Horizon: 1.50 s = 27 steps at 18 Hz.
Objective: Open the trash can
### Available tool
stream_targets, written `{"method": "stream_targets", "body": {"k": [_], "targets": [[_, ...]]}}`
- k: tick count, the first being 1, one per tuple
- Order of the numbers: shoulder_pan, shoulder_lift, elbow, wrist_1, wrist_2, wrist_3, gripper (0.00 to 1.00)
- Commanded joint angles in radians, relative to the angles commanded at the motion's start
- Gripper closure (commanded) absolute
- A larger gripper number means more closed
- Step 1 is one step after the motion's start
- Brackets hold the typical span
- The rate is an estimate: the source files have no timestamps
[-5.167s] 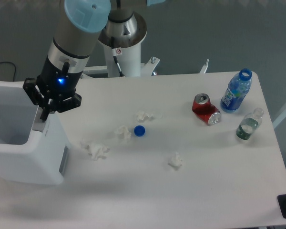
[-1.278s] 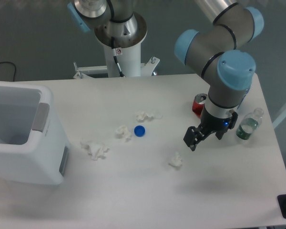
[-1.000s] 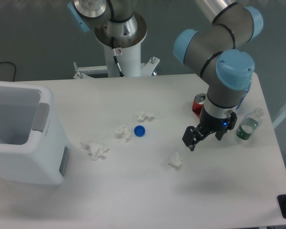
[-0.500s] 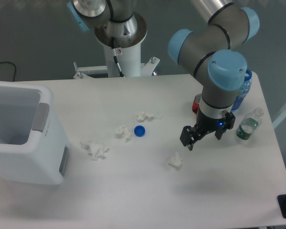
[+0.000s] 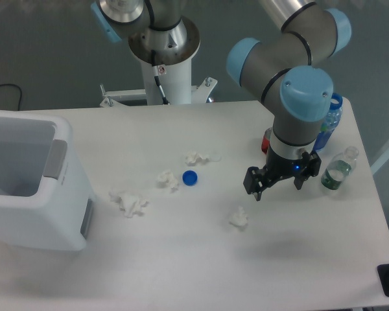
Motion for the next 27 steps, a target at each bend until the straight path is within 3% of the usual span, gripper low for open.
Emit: {"method": "stream_targets", "body": {"k": [18,27], "targets": [[0.023,0.012,0.002,-0.008,-0.021,-0.035,0.0],[0.043,-0.018,0.051,-0.009,-0.04,-0.274,0.0]]}}
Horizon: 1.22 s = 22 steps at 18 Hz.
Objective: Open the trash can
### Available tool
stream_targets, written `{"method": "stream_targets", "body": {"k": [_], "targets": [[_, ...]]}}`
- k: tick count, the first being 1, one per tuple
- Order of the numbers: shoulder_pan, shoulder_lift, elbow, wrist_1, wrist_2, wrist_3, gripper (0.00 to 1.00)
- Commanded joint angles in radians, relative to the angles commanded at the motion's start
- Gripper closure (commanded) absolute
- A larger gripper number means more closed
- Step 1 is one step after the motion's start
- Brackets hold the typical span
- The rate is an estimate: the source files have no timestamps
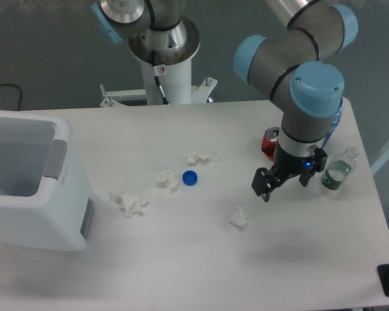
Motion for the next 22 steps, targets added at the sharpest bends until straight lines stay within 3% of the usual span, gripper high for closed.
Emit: {"method": "stream_targets", "body": {"k": [3,10,16,22], "targets": [[0.026,-0.012,0.012,0.0,-0.022,-0.088,0.0],[0.061,-0.049,0.006,0.0,-0.006,-0.157,0.0],[0.048,-0.095,0.011,0.0,0.078,-0.224,0.0],[0.046,-0.092,0.006,0.0,0.081,-0.214,0.0]]}}
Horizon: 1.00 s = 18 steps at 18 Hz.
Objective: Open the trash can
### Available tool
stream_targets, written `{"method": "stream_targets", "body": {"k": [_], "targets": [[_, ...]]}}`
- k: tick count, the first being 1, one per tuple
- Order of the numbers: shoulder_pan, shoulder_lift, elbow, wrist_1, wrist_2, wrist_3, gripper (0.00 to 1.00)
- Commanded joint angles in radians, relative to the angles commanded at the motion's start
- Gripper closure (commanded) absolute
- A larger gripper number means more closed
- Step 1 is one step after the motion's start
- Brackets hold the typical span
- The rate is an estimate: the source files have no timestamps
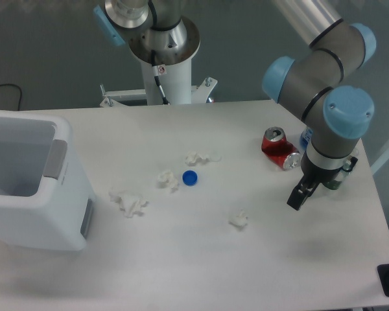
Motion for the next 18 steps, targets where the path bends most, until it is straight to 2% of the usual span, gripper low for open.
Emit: {"method": "stream_targets", "body": {"k": [16,18], "targets": [[0.009,0.025,-0.008,-0.005,0.008,0.037,0.0],[0.009,0.025,0.008,-0.032,0.005,0.038,0.0]]}}
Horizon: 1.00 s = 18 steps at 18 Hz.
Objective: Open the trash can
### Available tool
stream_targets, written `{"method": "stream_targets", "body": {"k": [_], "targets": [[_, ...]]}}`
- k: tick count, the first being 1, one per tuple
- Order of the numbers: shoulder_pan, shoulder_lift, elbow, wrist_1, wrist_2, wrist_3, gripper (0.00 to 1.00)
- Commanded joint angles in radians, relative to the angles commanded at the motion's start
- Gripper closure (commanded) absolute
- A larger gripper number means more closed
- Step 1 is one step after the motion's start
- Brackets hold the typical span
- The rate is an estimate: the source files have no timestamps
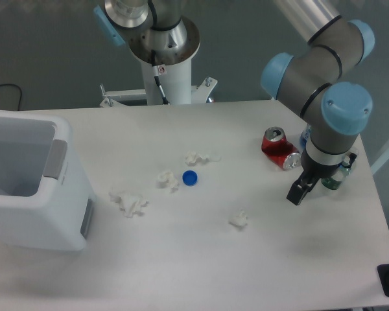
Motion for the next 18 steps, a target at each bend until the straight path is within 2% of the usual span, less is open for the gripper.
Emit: {"method": "stream_targets", "body": {"k": [2,18], "targets": [[0.003,0.002,0.006,-0.014,-0.006,0.002,0.0],[0.0,0.011,0.002,-0.016,-0.034,0.035,0.0]]}}
